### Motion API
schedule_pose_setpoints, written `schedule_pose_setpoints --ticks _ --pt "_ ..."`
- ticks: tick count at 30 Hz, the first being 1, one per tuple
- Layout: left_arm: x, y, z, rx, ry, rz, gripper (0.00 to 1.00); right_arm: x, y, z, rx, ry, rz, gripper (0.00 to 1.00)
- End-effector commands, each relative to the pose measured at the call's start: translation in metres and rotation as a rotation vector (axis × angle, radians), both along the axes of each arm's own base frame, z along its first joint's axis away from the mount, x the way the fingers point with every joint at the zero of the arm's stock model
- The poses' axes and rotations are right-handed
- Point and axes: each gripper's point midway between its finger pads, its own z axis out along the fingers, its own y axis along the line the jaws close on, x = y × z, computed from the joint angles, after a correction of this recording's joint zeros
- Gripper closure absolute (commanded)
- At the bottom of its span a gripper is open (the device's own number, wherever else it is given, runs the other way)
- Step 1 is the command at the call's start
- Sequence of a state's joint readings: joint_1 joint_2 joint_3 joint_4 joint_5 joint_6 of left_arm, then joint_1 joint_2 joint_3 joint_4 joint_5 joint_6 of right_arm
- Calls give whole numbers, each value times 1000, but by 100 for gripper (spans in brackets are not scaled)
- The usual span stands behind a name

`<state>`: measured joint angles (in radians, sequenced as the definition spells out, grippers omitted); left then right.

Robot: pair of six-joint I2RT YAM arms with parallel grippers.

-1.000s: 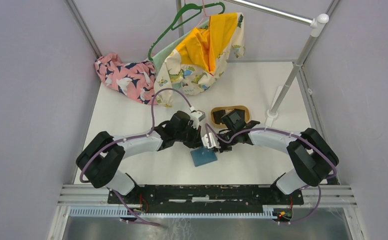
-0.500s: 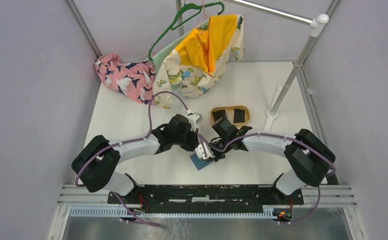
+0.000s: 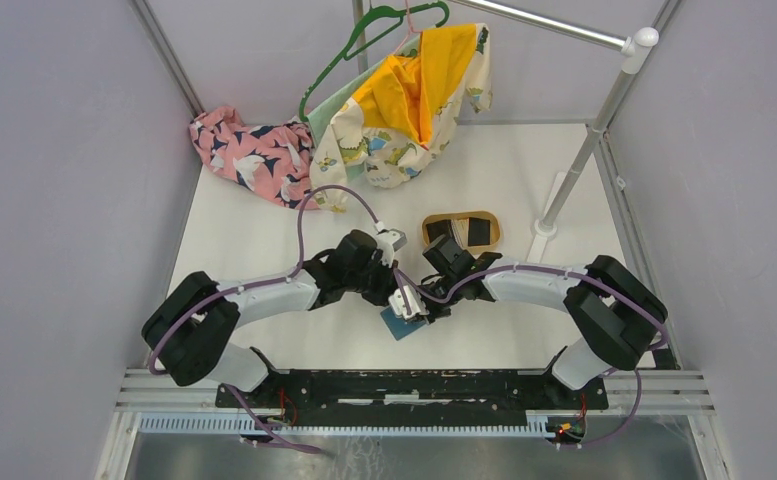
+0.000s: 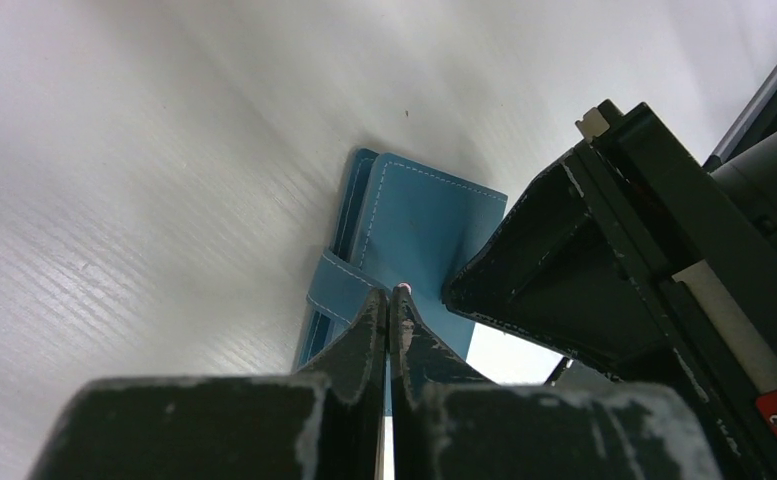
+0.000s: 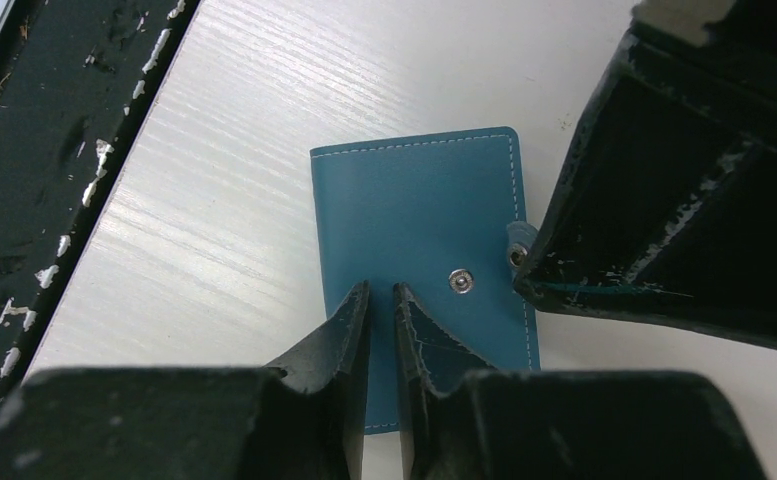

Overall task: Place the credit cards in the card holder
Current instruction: Close the card holder at the center of the board.

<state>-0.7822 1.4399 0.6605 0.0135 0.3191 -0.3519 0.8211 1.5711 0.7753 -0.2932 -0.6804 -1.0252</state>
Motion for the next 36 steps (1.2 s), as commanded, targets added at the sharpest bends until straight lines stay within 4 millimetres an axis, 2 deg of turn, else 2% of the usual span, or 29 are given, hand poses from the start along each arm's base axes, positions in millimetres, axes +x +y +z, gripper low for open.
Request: schedule_pose_setpoints --ticks 1,10,20,24,31,36 --pt "-12 -8 -2 -36 63 -15 96 15 -5 -9 -56 -48 -33 81" --pt "-14 -14 -15 -12 85 -21 92 15 -7 -12 -71 -43 -36 81" --pt "-15 -10 -21 10 101 -2 76 15 -7 -12 -78 -43 -33 81" --pt "-14 -8 -21 22 101 8 73 16 -7 -12 -79 -44 -33 81" --pt "-9 1 -8 56 63 44 69 15 -8 -13 -87 -37 -30 81" --pt "-5 3 14 50 -2 47 65 15 -8 -13 -88 -39 -29 81"
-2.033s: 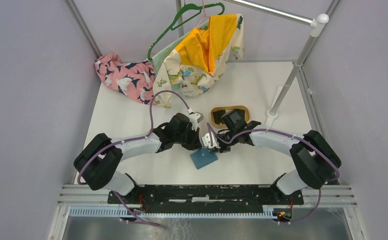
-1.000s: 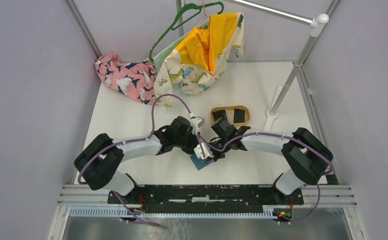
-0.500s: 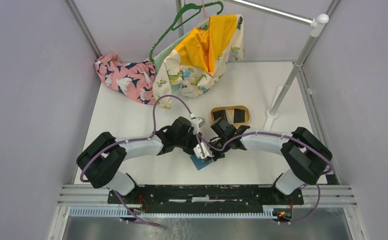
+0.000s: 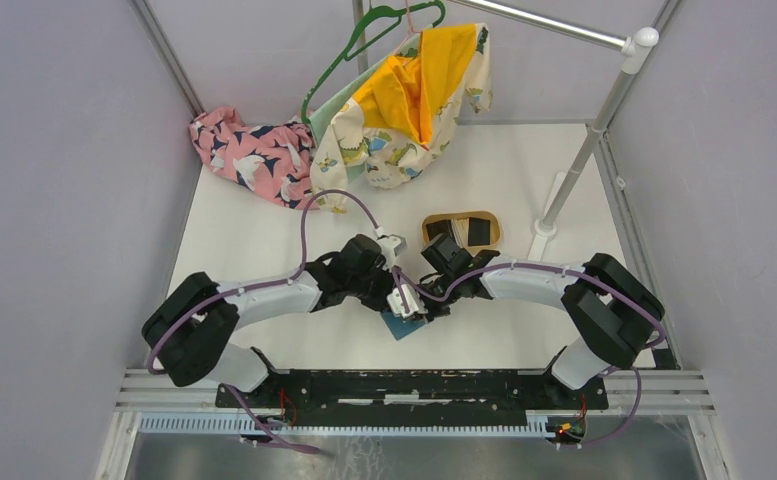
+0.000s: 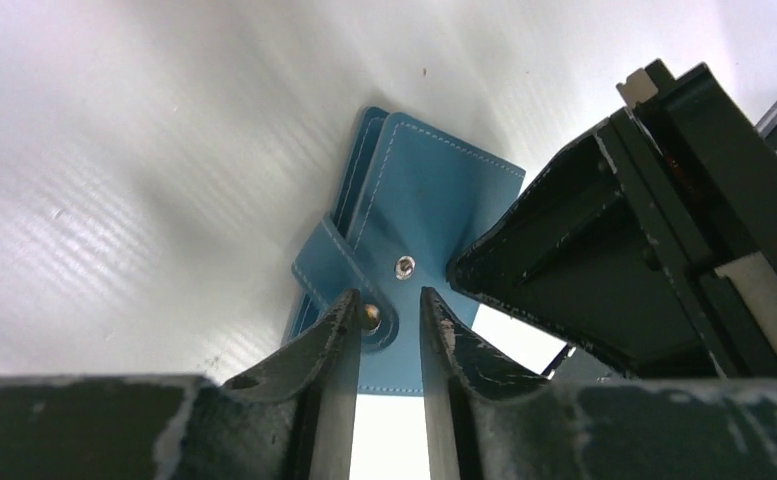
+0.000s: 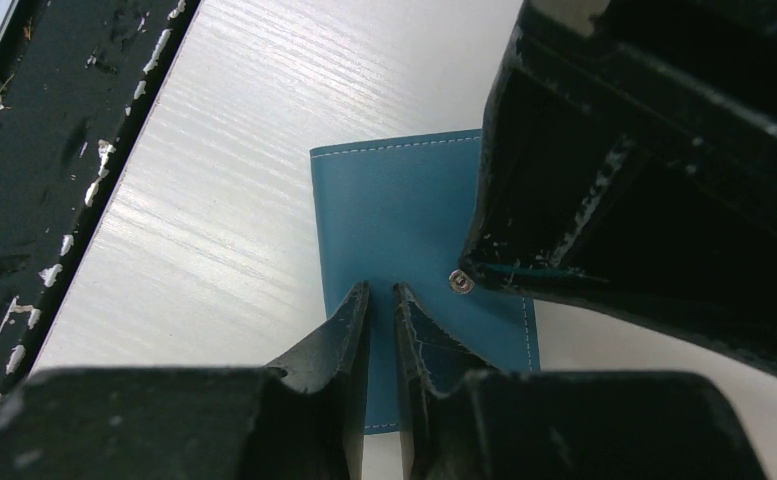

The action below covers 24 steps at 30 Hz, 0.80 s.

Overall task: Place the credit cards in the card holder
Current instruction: Close the card holder at the center of the board.

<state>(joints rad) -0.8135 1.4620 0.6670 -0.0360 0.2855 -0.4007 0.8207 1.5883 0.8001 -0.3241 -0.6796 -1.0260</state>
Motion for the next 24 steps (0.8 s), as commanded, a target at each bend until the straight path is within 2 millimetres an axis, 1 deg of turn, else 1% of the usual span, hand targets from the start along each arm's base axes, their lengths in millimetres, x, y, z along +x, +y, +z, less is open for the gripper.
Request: schedule_pose_setpoints --ticks 1,4,6,9,11,16,24 --pt "7 1 33 -8 -79 18 64 14 -9 -13 -74 -52 -27 81" --pt "9 4 49 -20 -138 21 64 15 -8 -13 -73 -55 -28 81" --pt "13 10 56 -20 -180 36 64 14 -9 -14 -77 -51 -28 81" --pt "17 17 58 6 -231 41 63 14 -9 -14 -76 -51 -28 81" --pt "17 16 55 20 -250 27 63 14 -9 -14 -76 -51 -28 81" --pt "15 12 39 95 -243 -27 64 14 -9 -14 -79 -49 -30 81" --pt "17 6 29 110 -229 -59 64 14 -9 -13 -80 -47 -30 81"
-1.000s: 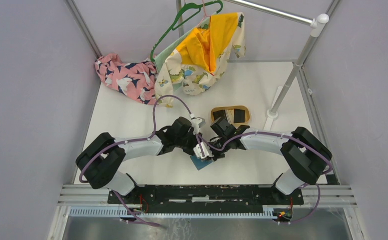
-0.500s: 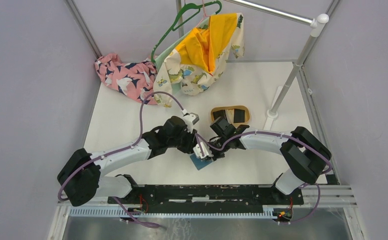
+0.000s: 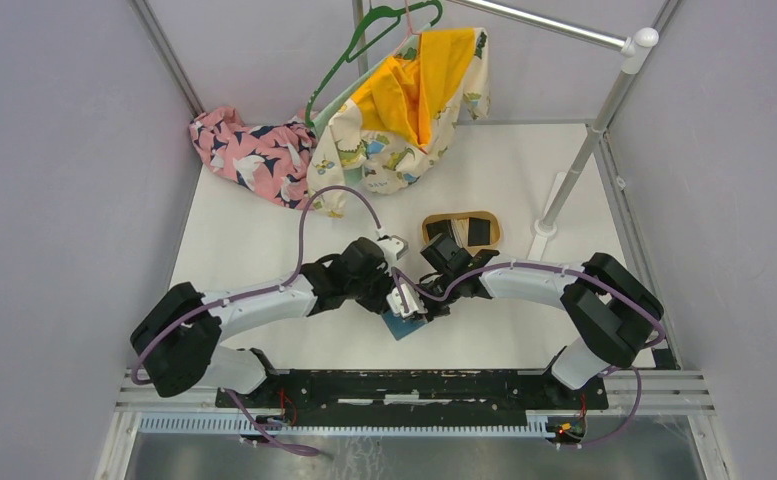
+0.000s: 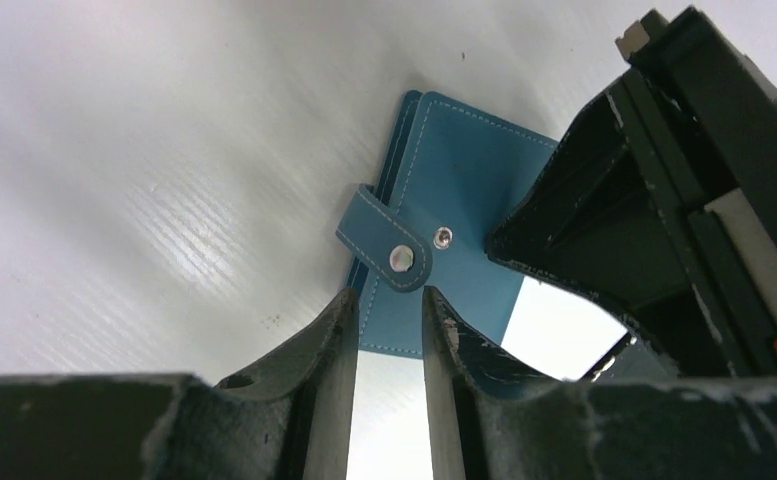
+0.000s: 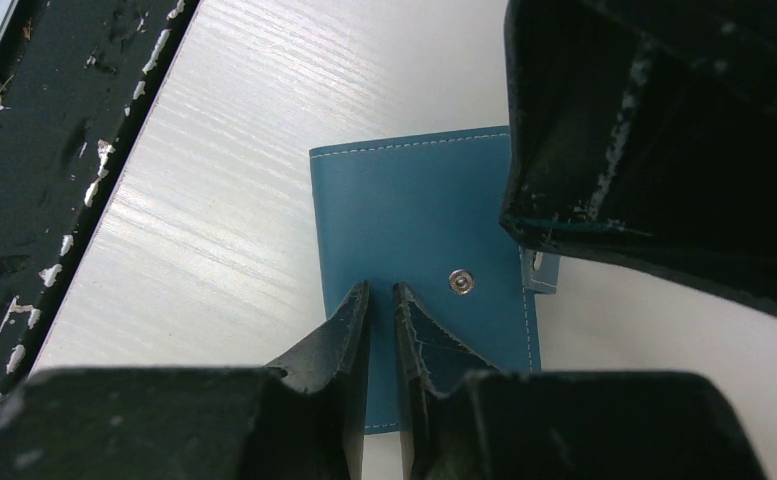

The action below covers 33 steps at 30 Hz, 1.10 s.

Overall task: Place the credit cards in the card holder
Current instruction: Close the card holder at the center of the board.

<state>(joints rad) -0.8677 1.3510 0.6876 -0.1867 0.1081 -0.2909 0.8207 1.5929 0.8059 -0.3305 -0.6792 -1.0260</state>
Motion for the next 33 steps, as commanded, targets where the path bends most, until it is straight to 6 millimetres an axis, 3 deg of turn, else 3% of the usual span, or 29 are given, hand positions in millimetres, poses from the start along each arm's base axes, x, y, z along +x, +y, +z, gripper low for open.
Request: schedule_pose_setpoints --ticks 1,12,19,33 --pt "15 -18 15 -23 -67 -54 64 14 -9 -13 -75 -52 -29 81" --pt "15 -30 13 -45 -45 -94 66 15 -9 -12 -77 -55 -30 81" --pt "12 -28 21 -67 -65 -96 63 15 -9 -13 -79 -53 -29 81" --pt "26 -27 14 -22 -80 -43 64 15 -9 -13 -83 -50 -28 81"
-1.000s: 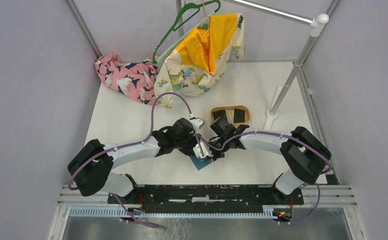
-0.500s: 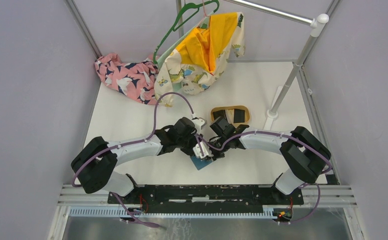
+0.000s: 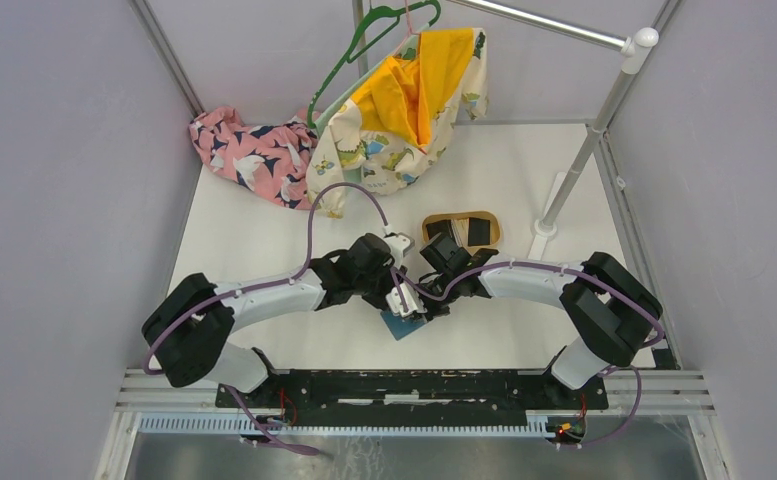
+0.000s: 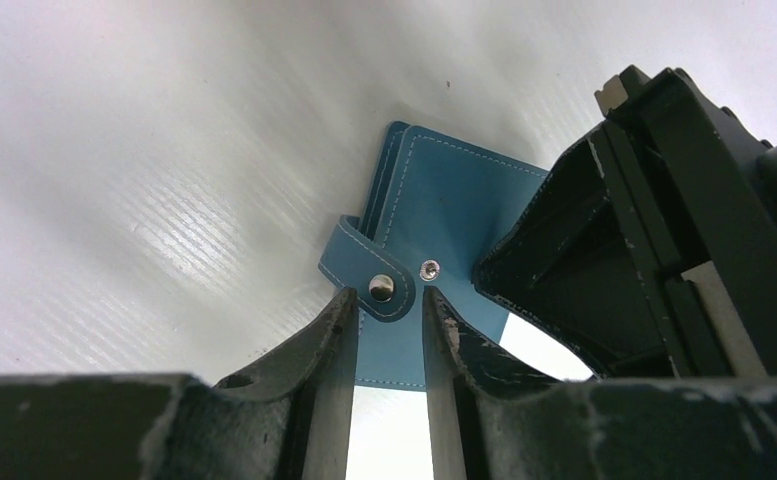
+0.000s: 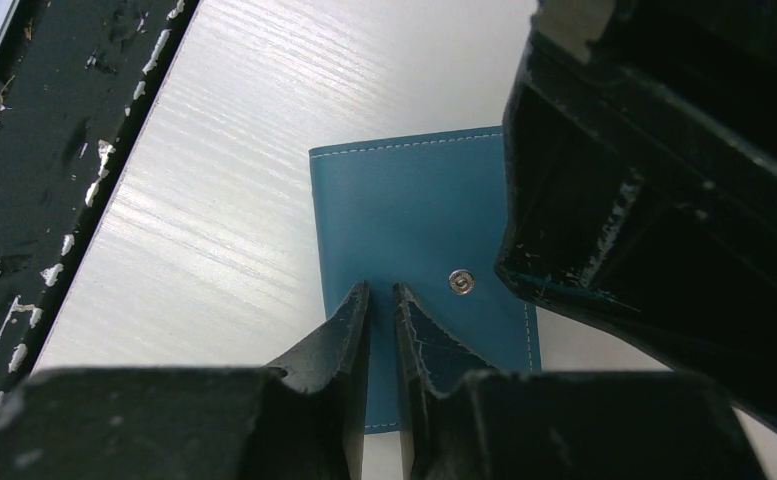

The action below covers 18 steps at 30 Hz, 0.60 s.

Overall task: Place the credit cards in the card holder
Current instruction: Close the card holder at the center of the board.

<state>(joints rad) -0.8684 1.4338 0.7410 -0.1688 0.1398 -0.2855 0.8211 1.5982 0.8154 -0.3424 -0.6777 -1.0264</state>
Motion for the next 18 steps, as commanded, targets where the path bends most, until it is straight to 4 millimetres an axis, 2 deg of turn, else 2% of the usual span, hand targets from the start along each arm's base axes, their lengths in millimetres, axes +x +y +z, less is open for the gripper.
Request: schedule_pose_setpoints --ticks 1,7,13,15,18 --pt "21 -12 18 -18 -106 -13 64 14 -9 -13 -76 -53 -28 81" --pt "25 -14 21 -17 -116 -8 67 14 -9 -12 -76 -53 -27 81" --pt "21 -15 17 -15 -97 -27 74 14 -9 -12 -76 -53 -27 81" --pt "22 -13 15 -2 -97 -20 75 14 -9 -12 -76 -54 -26 81" --pt "23 -9 15 12 -101 -6 70 14 -9 -12 -76 -55 -27 81"
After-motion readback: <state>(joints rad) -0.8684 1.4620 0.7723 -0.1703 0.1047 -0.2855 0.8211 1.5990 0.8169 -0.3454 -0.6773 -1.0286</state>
